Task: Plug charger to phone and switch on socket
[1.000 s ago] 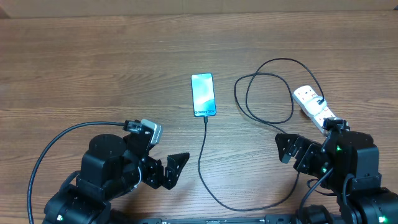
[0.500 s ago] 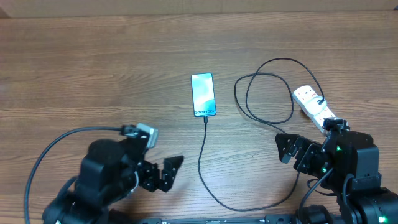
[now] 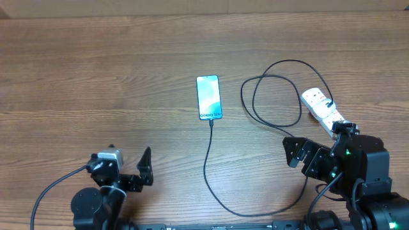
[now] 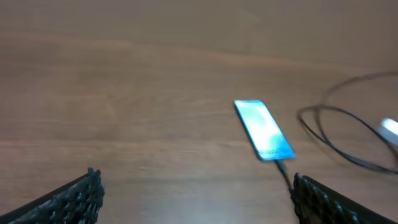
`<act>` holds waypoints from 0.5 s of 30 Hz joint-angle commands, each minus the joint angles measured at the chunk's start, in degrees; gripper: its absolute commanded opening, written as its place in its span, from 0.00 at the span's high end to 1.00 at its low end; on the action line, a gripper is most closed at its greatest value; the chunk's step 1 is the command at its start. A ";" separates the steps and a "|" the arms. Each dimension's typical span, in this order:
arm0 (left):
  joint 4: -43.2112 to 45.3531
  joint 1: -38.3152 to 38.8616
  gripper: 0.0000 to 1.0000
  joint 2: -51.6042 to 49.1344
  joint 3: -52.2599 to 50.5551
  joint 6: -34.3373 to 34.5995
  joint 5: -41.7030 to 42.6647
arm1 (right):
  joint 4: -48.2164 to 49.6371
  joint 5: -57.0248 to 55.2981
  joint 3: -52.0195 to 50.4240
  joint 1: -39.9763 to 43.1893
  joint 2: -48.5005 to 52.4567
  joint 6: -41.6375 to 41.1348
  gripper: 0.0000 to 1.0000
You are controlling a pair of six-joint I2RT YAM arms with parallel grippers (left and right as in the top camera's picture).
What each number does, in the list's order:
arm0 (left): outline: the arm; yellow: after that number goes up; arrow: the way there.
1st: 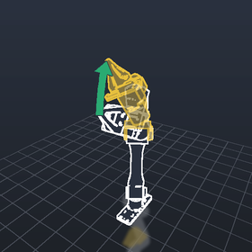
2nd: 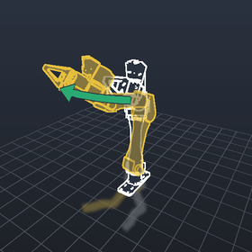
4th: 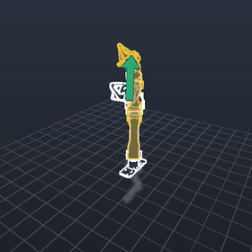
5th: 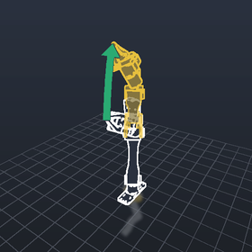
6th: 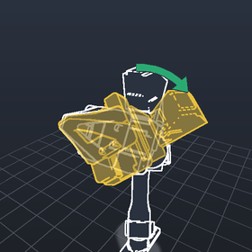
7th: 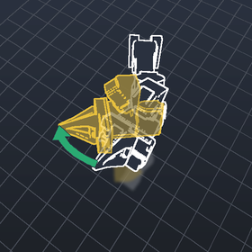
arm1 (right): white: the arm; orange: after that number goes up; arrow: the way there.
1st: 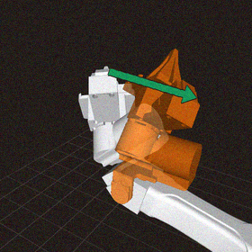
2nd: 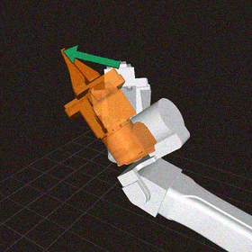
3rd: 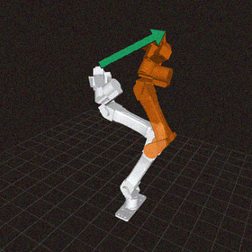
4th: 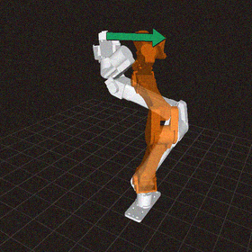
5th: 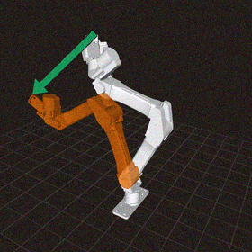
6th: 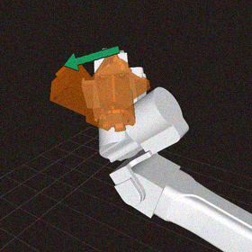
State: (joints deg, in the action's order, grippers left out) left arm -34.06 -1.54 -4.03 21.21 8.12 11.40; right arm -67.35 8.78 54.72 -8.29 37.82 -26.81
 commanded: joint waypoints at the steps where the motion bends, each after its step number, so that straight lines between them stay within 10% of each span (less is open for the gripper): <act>1: 5.44 -2.25 0.00 2.01 -6.14 -2.16 0.59 | 0.17 0.11 0.02 -0.22 -0.46 -0.22 0.00; 15: 19.34 -2.58 0.00 3.85 -16.65 -4.33 -1.49 | 0.17 0.11 0.02 -0.22 -0.46 -0.22 0.00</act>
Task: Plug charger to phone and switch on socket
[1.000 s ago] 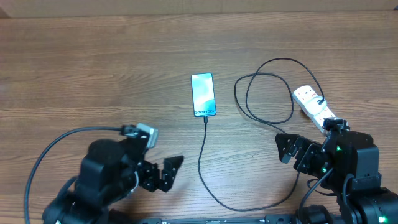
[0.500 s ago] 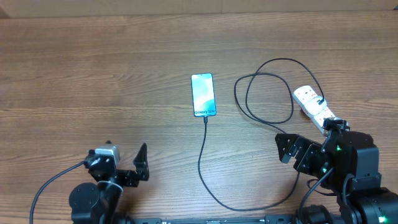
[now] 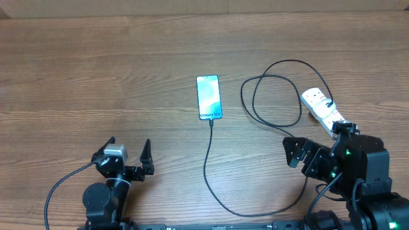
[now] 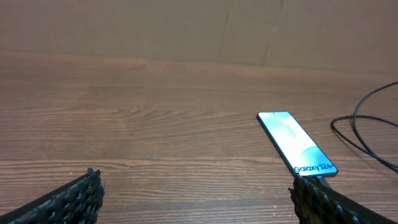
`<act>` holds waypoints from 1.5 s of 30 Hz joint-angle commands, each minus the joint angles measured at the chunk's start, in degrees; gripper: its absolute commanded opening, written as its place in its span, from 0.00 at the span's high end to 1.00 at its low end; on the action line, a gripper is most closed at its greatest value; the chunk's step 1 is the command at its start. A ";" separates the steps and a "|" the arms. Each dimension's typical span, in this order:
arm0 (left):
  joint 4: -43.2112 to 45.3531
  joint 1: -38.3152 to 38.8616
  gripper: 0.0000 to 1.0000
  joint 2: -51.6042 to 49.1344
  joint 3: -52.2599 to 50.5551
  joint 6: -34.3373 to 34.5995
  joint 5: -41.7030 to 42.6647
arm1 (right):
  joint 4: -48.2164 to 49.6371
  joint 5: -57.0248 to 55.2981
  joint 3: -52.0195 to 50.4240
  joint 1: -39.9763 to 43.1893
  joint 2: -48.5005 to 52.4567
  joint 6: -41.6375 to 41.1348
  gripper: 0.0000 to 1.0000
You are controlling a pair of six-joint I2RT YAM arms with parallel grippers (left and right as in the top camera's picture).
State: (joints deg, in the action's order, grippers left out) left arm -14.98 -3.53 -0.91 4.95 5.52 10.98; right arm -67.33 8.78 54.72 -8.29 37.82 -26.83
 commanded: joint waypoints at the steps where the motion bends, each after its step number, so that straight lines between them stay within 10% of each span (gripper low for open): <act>1: 0.26 -0.59 0.01 0.72 -0.39 -1.73 -1.09 | 0.15 0.11 0.02 -0.22 -0.46 -0.20 0.00; 31: 0.33 -0.59 0.01 0.66 -0.39 -1.70 -0.92 | 0.50 -3.48 0.02 -0.22 -0.48 0.96 0.00; 45: 0.33 -0.59 0.01 0.66 -0.39 -1.70 -0.92 | 35.34 -6.71 -20.48 12.04 -12.92 16.57 0.00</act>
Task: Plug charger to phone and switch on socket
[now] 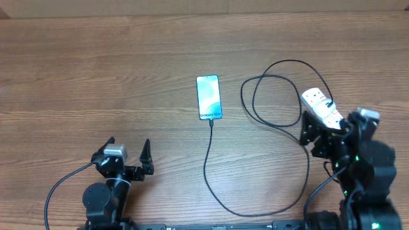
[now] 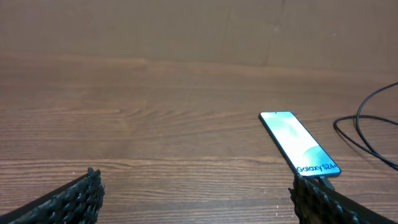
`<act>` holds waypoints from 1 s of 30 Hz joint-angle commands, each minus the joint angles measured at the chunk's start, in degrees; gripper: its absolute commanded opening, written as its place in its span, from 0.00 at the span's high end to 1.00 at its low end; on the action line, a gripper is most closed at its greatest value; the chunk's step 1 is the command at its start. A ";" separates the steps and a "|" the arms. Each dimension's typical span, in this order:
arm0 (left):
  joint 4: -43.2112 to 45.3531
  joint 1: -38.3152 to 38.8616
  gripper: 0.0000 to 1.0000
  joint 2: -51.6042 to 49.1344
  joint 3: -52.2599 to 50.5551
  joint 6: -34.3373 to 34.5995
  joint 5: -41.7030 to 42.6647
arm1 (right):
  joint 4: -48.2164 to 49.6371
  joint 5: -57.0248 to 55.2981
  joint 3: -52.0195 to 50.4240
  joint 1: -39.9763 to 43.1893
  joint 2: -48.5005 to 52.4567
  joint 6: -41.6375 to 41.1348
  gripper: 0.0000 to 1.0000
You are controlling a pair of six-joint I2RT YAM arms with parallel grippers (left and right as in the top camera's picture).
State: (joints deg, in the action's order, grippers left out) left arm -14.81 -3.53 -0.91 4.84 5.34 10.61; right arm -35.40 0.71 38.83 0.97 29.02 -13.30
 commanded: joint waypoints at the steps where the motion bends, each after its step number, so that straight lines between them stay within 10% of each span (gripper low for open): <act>1: 0.15 -0.59 0.00 0.66 -0.28 -1.53 -0.55 | 6.27 2.82 -7.23 3.69 -6.23 3.76 0.00; 14: 0.15 -0.59 0.00 0.66 -0.28 -1.53 -0.55 | 25.73 10.99 -28.52 6.60 -27.32 8.85 0.00; 30: 0.15 -0.57 0.00 0.66 -0.28 -1.53 -0.55 | 35.08 12.46 -38.40 5.81 -28.89 2.80 0.00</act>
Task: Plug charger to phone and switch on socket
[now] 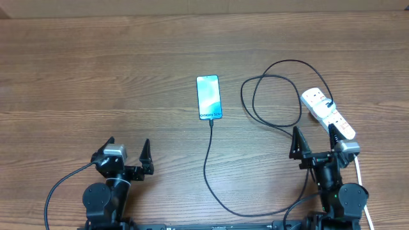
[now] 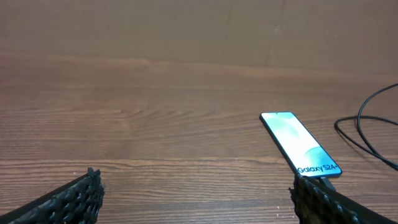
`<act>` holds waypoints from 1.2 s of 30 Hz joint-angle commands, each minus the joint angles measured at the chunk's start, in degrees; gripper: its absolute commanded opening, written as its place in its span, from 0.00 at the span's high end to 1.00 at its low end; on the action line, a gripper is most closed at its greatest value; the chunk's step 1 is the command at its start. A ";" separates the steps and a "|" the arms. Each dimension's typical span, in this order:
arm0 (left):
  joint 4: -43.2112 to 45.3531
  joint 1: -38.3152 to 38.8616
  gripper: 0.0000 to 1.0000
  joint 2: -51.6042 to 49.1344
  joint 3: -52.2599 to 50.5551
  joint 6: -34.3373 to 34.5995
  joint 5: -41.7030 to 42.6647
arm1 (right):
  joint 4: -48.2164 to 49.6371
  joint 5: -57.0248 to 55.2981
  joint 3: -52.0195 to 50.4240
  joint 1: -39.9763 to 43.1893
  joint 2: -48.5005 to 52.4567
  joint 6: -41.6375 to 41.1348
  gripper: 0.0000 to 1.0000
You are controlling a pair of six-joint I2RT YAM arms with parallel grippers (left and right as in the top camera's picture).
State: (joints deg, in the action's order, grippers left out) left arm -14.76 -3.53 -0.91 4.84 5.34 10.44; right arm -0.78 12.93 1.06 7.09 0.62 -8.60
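The phone [image 1: 209, 97] lies face up mid-table with its screen lit, and in the left wrist view the phone [image 2: 300, 144] reads "Galaxy S24+". A black charger cable [image 1: 206, 160] is plugged into its near end, sweeps right and loops back to the white power strip [image 1: 327, 112] at the right. My left gripper [image 1: 128, 147] rests open near the front left, nothing between its fingers [image 2: 68, 199]. My right gripper [image 1: 314, 139] stands open just short of the strip, apart from it. The strip's switch position cannot be made out.
The cable's loops [image 1: 275, 92] lie between the phone and the power strip, and another stretch of cable [image 1: 255, 213] curves along the front edge between my two arms. A white lead [image 1: 359, 171] leaves the strip toward the front right.
My right arm has come back from the power strip's near end and now sits lower, squared forward with its jaws open. The left arm, phone and cable have not moved.
At first my left gripper was angled toward the phone and my right arm sat low at the front right. Then the left wrist squared forward and stayed. Later my right gripper was at the power strip's near end; now it is withdrawn. The phone stayed lit and plugged throughout.
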 commanded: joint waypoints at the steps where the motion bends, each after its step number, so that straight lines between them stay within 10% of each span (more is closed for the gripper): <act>1: 0.11 -0.57 0.01 0.66 -0.28 -1.53 -0.37 | 0.48 0.24 -0.63 -0.39 -0.50 -1.90 0.00; 36: 0.11 -0.59 0.00 0.66 -0.28 -1.53 -0.37 | -2.78 0.22 -0.61 -0.66 -0.46 -5.11 0.00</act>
State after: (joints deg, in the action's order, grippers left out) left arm -14.76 -3.53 -0.91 4.84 5.32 10.44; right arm -3.90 13.15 1.06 6.70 0.62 -13.47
